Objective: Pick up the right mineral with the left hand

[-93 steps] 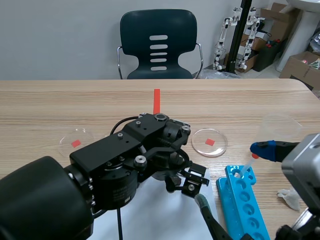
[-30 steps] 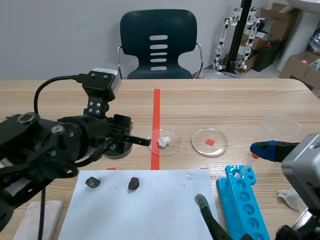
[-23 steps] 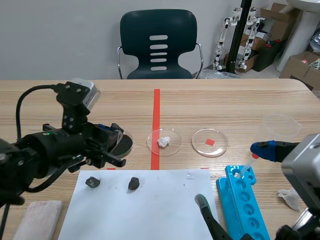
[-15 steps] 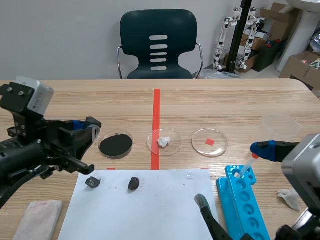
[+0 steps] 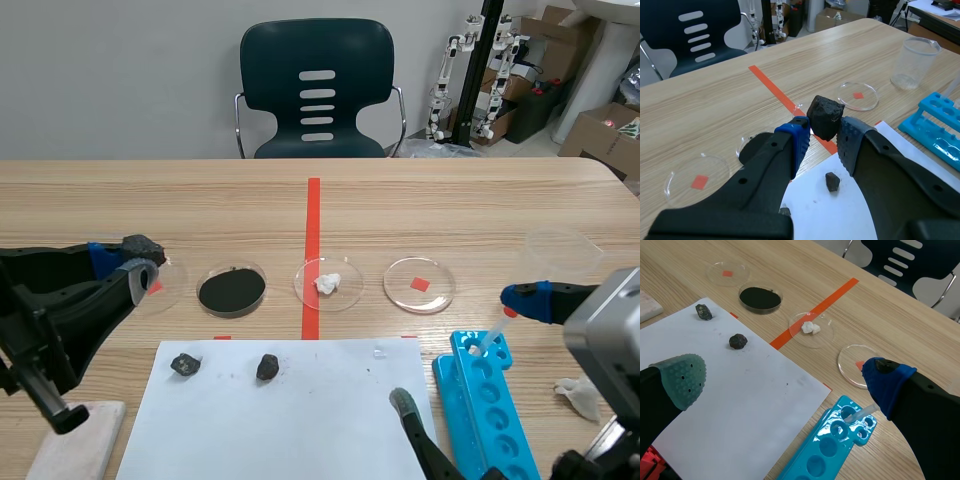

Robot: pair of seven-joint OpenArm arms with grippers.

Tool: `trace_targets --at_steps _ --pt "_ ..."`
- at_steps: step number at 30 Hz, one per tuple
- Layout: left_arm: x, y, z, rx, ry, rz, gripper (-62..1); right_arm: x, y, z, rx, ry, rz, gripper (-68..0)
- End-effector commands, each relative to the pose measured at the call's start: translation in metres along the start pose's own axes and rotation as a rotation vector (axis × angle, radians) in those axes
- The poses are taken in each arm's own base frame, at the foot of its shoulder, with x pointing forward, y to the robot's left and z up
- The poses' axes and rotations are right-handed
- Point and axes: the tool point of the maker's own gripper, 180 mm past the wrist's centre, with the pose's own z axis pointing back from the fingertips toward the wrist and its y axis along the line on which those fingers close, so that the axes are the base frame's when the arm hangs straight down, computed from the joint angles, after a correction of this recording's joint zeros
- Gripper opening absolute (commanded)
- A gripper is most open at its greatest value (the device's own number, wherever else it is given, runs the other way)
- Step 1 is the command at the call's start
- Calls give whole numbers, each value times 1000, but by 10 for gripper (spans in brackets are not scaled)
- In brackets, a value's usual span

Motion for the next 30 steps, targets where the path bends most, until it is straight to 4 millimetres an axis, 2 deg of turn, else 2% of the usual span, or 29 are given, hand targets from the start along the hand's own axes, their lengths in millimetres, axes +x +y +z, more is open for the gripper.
trace_targets --at_steps 1,11,30 --pt "10 -6 2 -9 -41 -9 -493 7 -5 0 -5 -26 13 4" --pt "-2 -36 27 -81 -22 -98 -493 7 -5 0 -5 -26 13 4" --pt "-5 -38 27 -97 -6 -116 -493 7 -5 0 -5 -26 13 4"
